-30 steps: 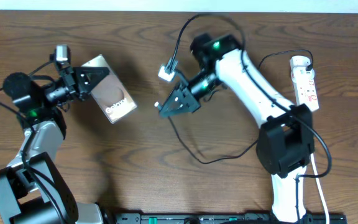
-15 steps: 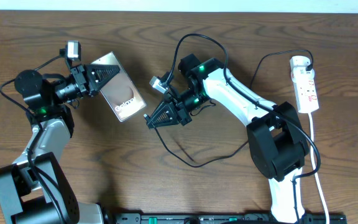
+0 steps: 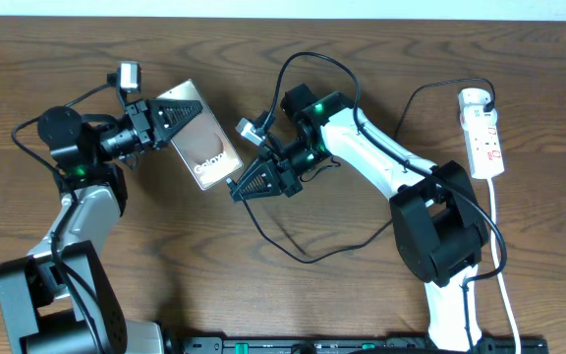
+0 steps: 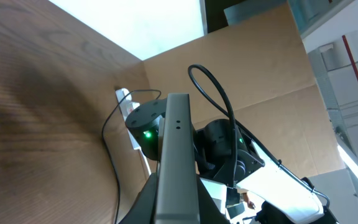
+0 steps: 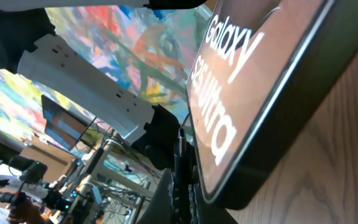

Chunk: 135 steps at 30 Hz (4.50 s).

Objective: Plug charger to phone and switch on socket

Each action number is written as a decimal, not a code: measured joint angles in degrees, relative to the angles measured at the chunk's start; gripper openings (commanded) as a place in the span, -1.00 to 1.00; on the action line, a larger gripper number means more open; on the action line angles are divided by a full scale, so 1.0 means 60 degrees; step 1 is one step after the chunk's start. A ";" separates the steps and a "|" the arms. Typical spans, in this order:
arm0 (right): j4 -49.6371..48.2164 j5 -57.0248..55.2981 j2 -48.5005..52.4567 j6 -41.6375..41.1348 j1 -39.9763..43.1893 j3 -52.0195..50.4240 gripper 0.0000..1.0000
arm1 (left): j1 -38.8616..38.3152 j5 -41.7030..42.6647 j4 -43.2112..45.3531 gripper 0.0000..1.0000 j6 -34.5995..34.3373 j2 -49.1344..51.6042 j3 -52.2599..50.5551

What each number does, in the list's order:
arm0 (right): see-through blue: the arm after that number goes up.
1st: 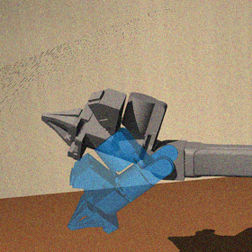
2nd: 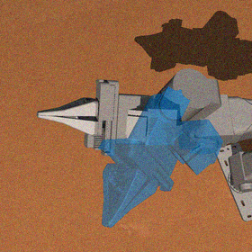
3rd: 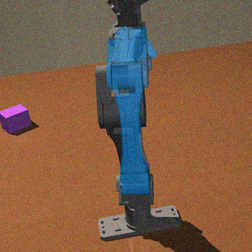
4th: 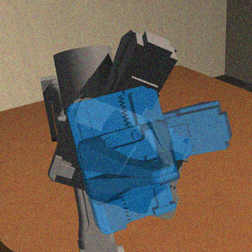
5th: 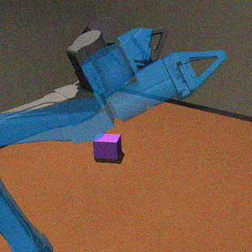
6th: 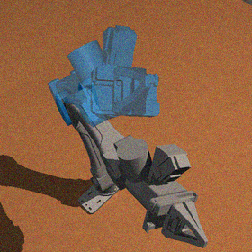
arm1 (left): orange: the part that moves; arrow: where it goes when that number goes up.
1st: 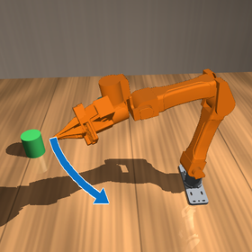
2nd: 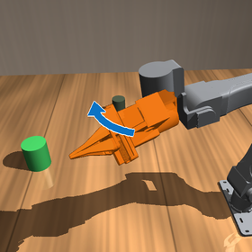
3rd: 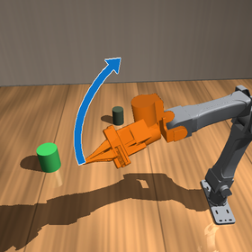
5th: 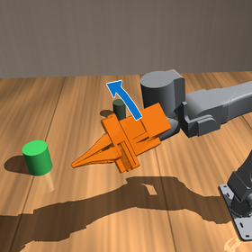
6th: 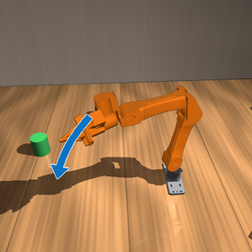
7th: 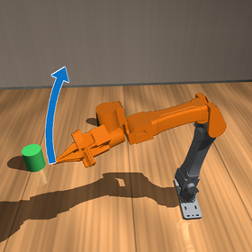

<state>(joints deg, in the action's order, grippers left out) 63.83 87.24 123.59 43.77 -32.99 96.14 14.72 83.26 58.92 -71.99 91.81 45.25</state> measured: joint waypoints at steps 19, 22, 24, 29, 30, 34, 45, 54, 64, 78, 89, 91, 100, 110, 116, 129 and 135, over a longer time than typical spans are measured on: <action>-0.0437 -0.0106 0.0000 -0.0565 0.0000 0.0000 -0.98 | 0.0000 -0.0149 0.0000 -0.85 -0.0459 0.0004 0.0000; -0.0437 -0.0113 -0.0004 -0.0579 0.0000 0.0000 -0.98 | 0.0000 -0.0142 0.0000 -0.85 -0.0452 0.0004 0.0000; -0.0441 -0.0113 -0.0004 -0.0605 0.0000 0.0000 -0.98 | 0.0000 -0.0142 0.0000 -0.85 -0.0448 0.0004 0.0000; -0.0441 -0.0117 -0.0004 -0.0634 0.0000 0.0000 -0.98 | 0.0000 -0.0146 0.0000 -0.86 -0.0426 0.0000 0.0000; -0.0452 -0.0117 -0.0004 -0.0634 0.0000 0.0000 -0.98 | 0.0000 -0.0146 0.0000 -0.86 -0.0426 0.0000 0.0000; -0.0514 -0.0146 0.0000 -0.0670 0.0000 0.0000 -0.98 | 0.0000 -0.0149 0.0000 -0.85 -0.0382 0.0000 0.0000; -0.0539 -0.0277 0.0000 -0.0776 0.0000 0.0000 -0.98 | 0.0000 -0.0149 -0.0029 -0.85 -0.0244 0.0004 0.0000; -0.0557 -0.0295 0.0000 -0.0845 -0.0007 0.0000 -0.98 | 0.0000 -0.0149 -0.0033 -0.86 -0.0208 0.0000 0.0000; -0.1264 -0.0423 0.0000 -0.1392 -0.0222 -0.0007 -0.98 | 0.0000 -0.0164 -0.0430 -0.86 0.0076 0.0000 0.0000; -0.1304 -0.0688 0.0000 -0.1854 -0.0222 -0.0007 -0.98 | 0.0007 -0.0149 -0.0463 -0.86 0.0488 0.0000 0.0000; -0.1293 -0.0798 0.0000 -0.1876 -0.0222 -0.0007 -0.98 | 0.0197 -0.0131 -0.0470 -0.86 0.0794 0.0000 0.0000; -0.1293 -0.0801 0.0000 -0.1876 -0.0222 -0.0007 -0.98 | 0.0302 -0.0047 -0.0470 -0.86 0.0794 0.0004 0.0000; -0.1297 -0.0801 -0.0004 -0.1876 -0.0222 -0.0007 -0.98 | 0.0324 0.0142 -0.0499 -0.86 0.0794 0.0000 0.0000; -0.1304 -0.0801 0.0000 -0.1876 -0.0222 -0.0007 -0.98 | 0.0324 0.0142 -0.0499 -0.86 0.0798 0.0004 0.0000; -0.1461 -0.0801 0.0000 -0.1912 -0.0222 -0.0007 -0.98 | 0.0313 0.0146 -0.0499 -0.86 0.0798 0.0004 0.0000; -0.1738 -0.0903 0.0000 -0.2313 -0.0222 -0.0026 -0.98 | 0.0189 0.0066 -0.0499 -0.86 0.0827 0.0000 0.0000; -0.1759 -0.0976 -0.0004 -0.2320 -0.0222 -0.0026 -0.98 | 0.0186 0.0073 -0.0499 -0.85 0.0973 0.0000 0.0000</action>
<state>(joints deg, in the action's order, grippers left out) 53.28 81.38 123.57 29.85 -34.33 95.98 15.84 83.70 55.92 -66.15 91.81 45.25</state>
